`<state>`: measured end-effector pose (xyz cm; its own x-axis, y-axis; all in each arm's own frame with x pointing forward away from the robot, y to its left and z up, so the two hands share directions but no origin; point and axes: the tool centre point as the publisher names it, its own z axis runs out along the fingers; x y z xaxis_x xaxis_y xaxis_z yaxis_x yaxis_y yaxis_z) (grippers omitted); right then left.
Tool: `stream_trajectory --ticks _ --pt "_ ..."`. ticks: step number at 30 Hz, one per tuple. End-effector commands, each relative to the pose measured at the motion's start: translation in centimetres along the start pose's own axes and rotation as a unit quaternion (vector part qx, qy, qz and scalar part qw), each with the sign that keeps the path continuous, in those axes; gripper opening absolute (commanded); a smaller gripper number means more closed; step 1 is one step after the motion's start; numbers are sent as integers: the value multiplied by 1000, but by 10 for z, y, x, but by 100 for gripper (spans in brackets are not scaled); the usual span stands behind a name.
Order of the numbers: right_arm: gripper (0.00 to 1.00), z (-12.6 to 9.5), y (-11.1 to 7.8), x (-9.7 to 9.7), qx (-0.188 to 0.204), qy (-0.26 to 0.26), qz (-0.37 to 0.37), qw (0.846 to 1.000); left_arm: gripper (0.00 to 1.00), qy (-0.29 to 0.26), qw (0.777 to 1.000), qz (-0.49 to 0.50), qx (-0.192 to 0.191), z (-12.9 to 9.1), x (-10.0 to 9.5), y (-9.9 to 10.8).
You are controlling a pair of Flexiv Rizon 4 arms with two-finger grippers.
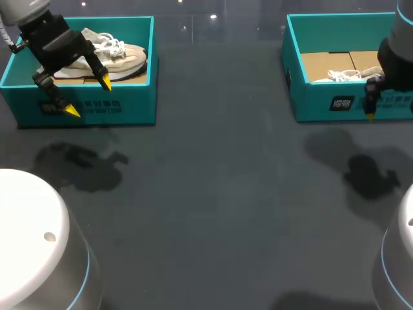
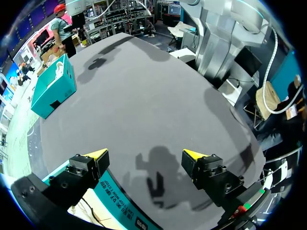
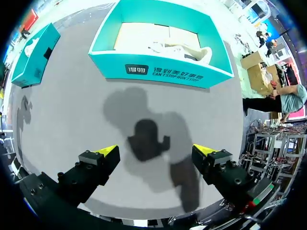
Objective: Take the shoe out of the shoebox, open the shoe tongue, remove and reinsert the insole, then place the shoe into the shoebox
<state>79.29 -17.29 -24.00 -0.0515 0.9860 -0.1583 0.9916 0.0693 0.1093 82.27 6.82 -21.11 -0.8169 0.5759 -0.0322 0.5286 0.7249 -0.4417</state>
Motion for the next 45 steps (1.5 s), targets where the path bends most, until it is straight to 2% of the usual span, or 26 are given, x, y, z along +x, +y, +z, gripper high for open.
stream_trajectory --ticks 1,4,6,11,13,27,28,31,36,38,40,42,45 --pt "100 0 -5 -2 -12 1 0 1000 100 1 1000 -23 -16 4 -2 4" --pt "100 0 -5 -2 -12 1 0 1000 100 14 1000 -9 -17 -1 -6 17" --pt "100 0 -5 -2 -12 1 0 1000 100 26 999 13 -33 -7 -11 29" --pt "100 0 -5 -2 -12 1 0 1000 100 58 992 104 -46 -26 -26 64" --pt "100 0 -5 -2 -12 1 0 1000 100 72 981 159 -84 -36 -31 79" --pt "100 0 -5 -2 -12 1 0 1000 100 72 981 159 -84 -36 -31 79" --pt "100 0 -5 -2 -12 1 0 1000 100 73 979 166 -97 -39 -34 89" --pt "100 0 -5 -2 -12 1 0 1000 100 95 972 192 -94 -52 -44 123" --pt "100 0 -5 -2 -12 1 0 1000 100 135 946 270 -117 -69 -60 179" --pt "100 0 -5 -2 -12 1 0 1000 100 149 935 295 -126 -75 -66 194" --pt "100 0 -5 -2 -12 1 0 1000 100 160 913 346 -145 -82 -71 207" --pt "100 0 -5 -2 -12 1 0 1000 100 177 880 411 -159 -89 -77 221" --pt "100 0 -5 -2 -12 1 0 1000 100 177 880 411 -159 -89 -77 221"
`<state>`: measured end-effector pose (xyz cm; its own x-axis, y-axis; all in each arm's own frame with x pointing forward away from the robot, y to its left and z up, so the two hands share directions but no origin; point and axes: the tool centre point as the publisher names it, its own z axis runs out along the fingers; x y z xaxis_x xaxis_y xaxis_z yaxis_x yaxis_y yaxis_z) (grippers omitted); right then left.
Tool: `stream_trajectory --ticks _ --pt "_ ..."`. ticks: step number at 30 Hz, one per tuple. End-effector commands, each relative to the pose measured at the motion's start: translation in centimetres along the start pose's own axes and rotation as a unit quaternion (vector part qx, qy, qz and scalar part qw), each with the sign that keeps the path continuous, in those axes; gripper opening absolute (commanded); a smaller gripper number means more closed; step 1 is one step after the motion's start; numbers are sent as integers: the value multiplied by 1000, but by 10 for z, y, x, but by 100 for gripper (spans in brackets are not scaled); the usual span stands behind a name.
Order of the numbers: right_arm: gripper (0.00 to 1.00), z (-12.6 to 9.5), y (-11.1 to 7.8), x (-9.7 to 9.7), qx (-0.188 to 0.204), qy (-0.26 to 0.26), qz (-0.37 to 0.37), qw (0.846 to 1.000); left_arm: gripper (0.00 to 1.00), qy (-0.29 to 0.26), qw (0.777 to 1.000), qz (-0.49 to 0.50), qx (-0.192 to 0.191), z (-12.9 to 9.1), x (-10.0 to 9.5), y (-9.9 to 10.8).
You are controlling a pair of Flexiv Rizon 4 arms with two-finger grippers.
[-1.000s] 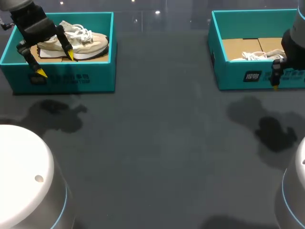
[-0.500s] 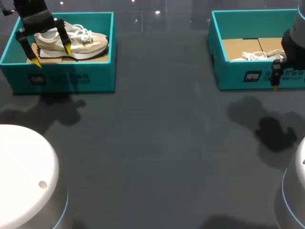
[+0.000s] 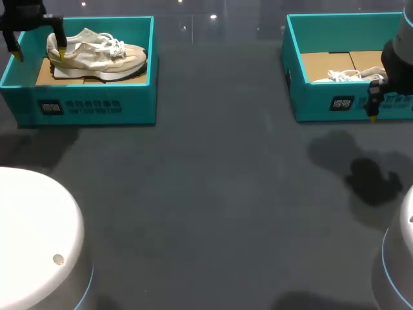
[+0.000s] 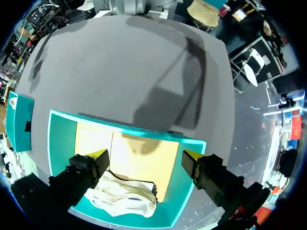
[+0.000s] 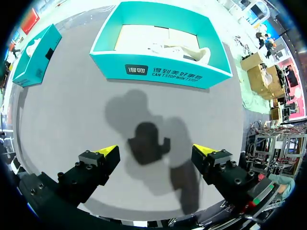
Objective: Take the shoe out of the shoebox, open the shoe tongue, remove and reinsert the insole, then place the shoe into the shoebox
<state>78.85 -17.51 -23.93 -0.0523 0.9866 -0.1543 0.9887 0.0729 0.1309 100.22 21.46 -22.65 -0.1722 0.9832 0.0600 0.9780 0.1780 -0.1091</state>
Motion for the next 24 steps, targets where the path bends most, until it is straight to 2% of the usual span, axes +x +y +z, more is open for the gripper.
stream_trajectory --ticks 1,8,12,17,18,19,24 --pt "100 0 -1 0 -1 -1 0 1000 100 19 998 67 3 -2 0 21" --pt "100 0 -1 0 -1 -1 0 1000 100 19 998 67 3 -2 0 21" --pt "100 0 -1 0 -1 -1 0 1000 100 18 997 64 -25 5 -3 50" --pt "100 0 -1 0 -1 -1 0 1000 100 -2 996 57 -74 9 5 93" --pt "100 0 -1 0 -1 -1 0 1000 100 -3 996 51 -74 7 8 104" --pt "100 0 -1 0 -1 -1 0 1000 100 -6 997 54 -56 5 13 120" --pt "100 0 -1 0 -1 -1 0 1000 100 -6 997 54 -56 5 13 120"
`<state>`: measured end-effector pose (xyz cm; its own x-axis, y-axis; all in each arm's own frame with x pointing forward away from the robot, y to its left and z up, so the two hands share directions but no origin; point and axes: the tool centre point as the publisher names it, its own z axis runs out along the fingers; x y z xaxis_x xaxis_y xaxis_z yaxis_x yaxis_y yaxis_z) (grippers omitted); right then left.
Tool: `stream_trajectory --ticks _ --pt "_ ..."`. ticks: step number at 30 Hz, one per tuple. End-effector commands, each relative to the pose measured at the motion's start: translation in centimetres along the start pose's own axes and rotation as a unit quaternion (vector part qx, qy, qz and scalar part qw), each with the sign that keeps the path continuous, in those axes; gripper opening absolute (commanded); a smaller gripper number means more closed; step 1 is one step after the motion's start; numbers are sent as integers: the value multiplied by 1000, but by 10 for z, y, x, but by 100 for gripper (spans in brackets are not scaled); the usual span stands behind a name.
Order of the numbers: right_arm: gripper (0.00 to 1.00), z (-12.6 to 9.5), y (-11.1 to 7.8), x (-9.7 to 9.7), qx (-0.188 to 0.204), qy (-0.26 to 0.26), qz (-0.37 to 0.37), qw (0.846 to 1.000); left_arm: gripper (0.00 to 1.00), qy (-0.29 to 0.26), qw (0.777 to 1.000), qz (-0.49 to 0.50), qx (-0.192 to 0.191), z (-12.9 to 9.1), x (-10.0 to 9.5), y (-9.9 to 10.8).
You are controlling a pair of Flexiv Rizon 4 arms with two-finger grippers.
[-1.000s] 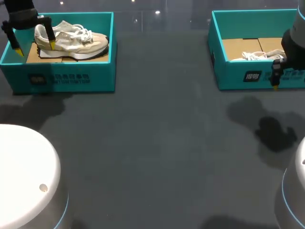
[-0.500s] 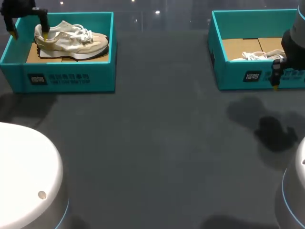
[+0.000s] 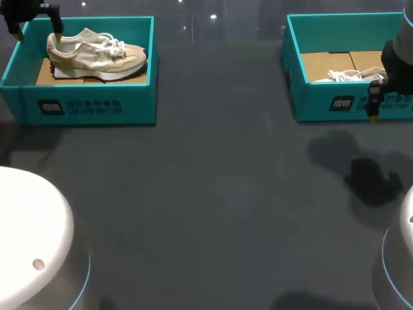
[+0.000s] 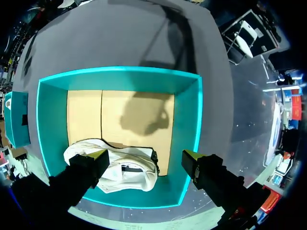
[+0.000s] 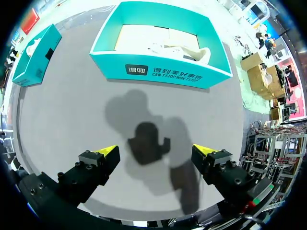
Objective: Take the shoe out of the shoebox, open the shoe tongue, remove and reinsert the insole, then place the shoe into the shoebox
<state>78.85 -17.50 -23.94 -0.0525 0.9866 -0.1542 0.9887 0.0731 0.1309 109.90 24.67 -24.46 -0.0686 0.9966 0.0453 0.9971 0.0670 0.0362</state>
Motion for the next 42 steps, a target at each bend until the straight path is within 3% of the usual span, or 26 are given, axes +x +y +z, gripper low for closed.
stream_trajectory --ticks 1,5,9,19,33,42 --pt "100 0 -1 0 -1 -1 1 1000 100 -2 1000 1 19 0 1 17" --pt "100 0 -1 0 -1 -1 1 1000 100 -2 1000 1 19 0 1 17" --pt "100 0 -1 0 -1 -1 1 1000 100 23 1000 11 -15 19 -9 42" --pt "100 0 -1 0 -1 -1 1 1000 100 41 999 15 -7 52 -10 84" --pt "100 0 -1 0 -1 -1 1 1000 100 34 999 -4 2 75 6 102" --pt "100 0 -1 0 -1 -1 1 1000 100 28 999 -19 11 86 10 104"
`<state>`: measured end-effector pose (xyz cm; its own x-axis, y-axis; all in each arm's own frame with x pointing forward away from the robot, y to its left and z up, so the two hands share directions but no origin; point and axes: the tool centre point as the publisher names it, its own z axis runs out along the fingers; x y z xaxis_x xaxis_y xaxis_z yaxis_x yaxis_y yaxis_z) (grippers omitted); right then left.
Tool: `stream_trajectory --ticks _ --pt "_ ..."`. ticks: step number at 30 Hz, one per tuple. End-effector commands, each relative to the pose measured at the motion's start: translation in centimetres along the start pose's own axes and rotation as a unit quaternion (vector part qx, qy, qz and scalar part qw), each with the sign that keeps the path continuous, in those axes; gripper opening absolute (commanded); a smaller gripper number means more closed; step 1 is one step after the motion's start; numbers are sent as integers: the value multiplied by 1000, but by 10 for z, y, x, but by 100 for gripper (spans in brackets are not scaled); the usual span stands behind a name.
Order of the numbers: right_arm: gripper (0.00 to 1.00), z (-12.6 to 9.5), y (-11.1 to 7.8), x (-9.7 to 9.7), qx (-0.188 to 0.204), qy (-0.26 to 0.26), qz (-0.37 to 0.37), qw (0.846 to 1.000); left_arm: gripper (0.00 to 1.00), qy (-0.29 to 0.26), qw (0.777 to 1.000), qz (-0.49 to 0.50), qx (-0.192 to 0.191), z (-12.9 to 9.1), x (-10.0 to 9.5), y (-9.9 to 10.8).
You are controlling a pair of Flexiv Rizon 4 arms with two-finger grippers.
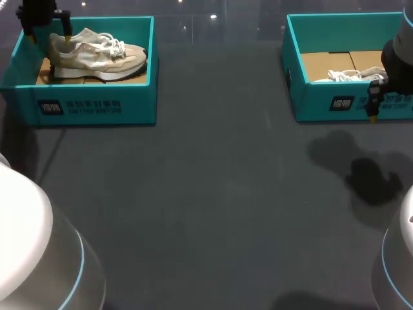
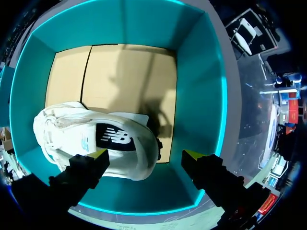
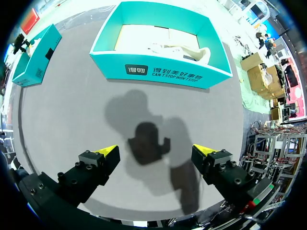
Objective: Take the shoe out of the shoebox, open the shoe tongue, remove and reinsert the insole, then place the shoe into the shoebox
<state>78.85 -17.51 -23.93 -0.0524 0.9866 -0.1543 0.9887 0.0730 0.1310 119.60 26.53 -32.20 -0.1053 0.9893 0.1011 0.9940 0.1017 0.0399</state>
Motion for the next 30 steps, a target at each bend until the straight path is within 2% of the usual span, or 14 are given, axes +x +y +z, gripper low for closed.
stream_trajectory --ticks 1,7,12,30 --pt "100 0 -1 0 0 -1 0 1000 99 -1 1000 -4 12 7 1 9" --pt "100 0 -1 0 0 -1 0 1000 95 -3 1000 -9 19 19 2 8" --pt "100 0 -1 0 0 -1 0 1000 85 -6 1000 -13 28 26 2 8" --pt "100 0 -1 0 0 -1 0 1000 74 -8 999 -19 44 47 4 4"
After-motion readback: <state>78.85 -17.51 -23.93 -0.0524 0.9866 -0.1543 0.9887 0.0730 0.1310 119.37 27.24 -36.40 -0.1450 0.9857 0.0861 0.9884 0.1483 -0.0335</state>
